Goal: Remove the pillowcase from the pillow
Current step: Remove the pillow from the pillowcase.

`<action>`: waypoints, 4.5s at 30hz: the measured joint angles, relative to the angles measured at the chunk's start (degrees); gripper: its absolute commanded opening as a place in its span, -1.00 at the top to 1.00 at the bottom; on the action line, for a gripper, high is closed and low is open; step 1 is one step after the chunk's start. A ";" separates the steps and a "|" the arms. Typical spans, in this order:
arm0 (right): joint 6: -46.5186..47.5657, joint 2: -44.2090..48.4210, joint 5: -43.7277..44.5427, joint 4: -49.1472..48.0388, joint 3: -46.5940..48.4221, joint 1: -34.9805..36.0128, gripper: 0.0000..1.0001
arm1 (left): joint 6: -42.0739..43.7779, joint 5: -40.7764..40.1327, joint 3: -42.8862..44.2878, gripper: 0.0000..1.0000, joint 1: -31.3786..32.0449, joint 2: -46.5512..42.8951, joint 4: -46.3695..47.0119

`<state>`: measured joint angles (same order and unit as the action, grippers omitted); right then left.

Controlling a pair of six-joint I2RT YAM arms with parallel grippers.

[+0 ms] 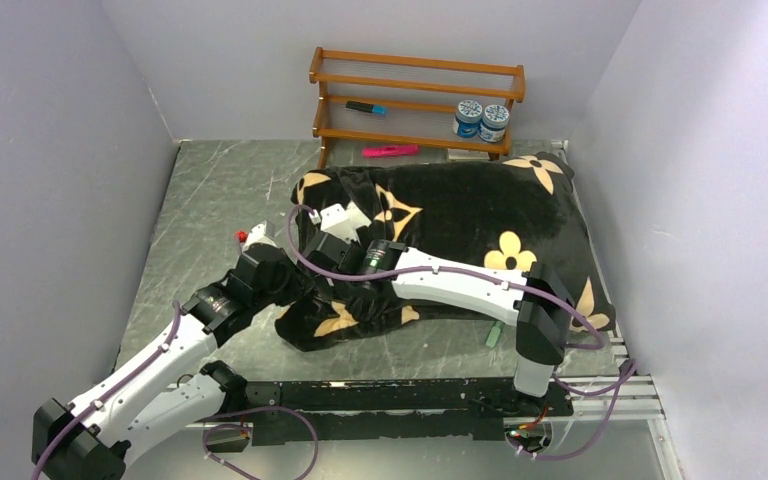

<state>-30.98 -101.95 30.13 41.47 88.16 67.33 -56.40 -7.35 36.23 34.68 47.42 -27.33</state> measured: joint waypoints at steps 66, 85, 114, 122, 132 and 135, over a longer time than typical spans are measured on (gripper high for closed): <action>6.40 11.76 -18.97 -17.66 -13.09 -13.29 1.00 | 3.26 4.74 6.34 0.51 -0.20 6.58 0.90; 7.87 13.90 -18.67 -22.95 -17.59 -12.59 1.00 | 15.02 4.70 24.15 -0.15 -0.46 22.67 -0.48; 6.47 14.88 -15.28 -23.43 -18.47 -13.84 1.00 | 22.71 10.27 23.17 0.18 -23.47 34.23 6.80; 6.56 15.19 -17.99 -23.08 -18.51 -14.53 1.00 | 22.71 20.59 18.64 0.07 -27.45 33.70 10.73; 8.61 15.26 -21.77 -21.79 -17.27 -15.30 1.00 | 21.70 27.67 16.37 -0.08 -28.28 22.05 9.70; 9.57 14.67 -21.77 -21.14 -15.82 -15.54 1.00 | 20.17 27.12 16.37 -0.47 -26.99 18.78 7.63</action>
<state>-21.41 -87.29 8.36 20.34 72.34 51.79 -36.23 19.77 52.60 7.68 66.19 -19.70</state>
